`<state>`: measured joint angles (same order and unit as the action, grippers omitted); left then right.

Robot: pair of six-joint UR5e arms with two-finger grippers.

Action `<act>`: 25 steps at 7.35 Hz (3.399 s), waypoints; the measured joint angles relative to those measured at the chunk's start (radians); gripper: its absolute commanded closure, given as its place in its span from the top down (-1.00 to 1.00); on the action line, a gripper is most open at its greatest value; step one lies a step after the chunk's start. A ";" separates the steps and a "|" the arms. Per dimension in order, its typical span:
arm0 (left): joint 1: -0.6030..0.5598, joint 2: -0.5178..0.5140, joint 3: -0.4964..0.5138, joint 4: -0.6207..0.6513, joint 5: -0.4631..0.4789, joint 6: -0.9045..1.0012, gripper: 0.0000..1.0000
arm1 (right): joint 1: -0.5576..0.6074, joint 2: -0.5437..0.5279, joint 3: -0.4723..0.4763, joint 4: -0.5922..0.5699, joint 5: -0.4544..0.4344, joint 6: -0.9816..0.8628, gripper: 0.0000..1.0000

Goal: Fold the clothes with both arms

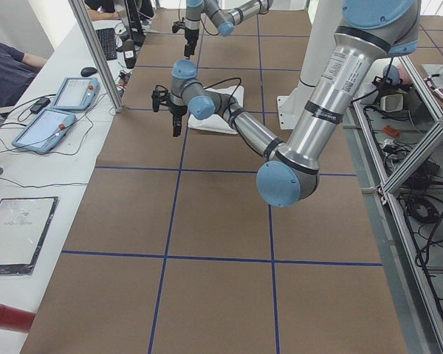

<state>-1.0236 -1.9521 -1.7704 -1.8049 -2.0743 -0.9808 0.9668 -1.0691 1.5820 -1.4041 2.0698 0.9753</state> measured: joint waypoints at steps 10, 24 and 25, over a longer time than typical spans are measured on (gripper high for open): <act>-0.425 0.350 0.000 0.083 -0.158 0.891 1.00 | 0.480 -0.479 0.026 -0.027 0.254 -0.850 1.00; -0.547 0.401 0.174 0.183 -0.229 1.089 1.00 | 0.553 -0.572 0.074 -0.032 0.319 -0.701 1.00; -0.547 0.401 0.173 0.182 -0.230 1.088 1.00 | 0.560 -0.594 0.112 -0.046 0.296 -0.702 1.00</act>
<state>-1.5709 -1.5510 -1.5970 -1.6227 -2.3039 0.1076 1.5267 -1.6628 1.6940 -1.4505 2.3661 0.2731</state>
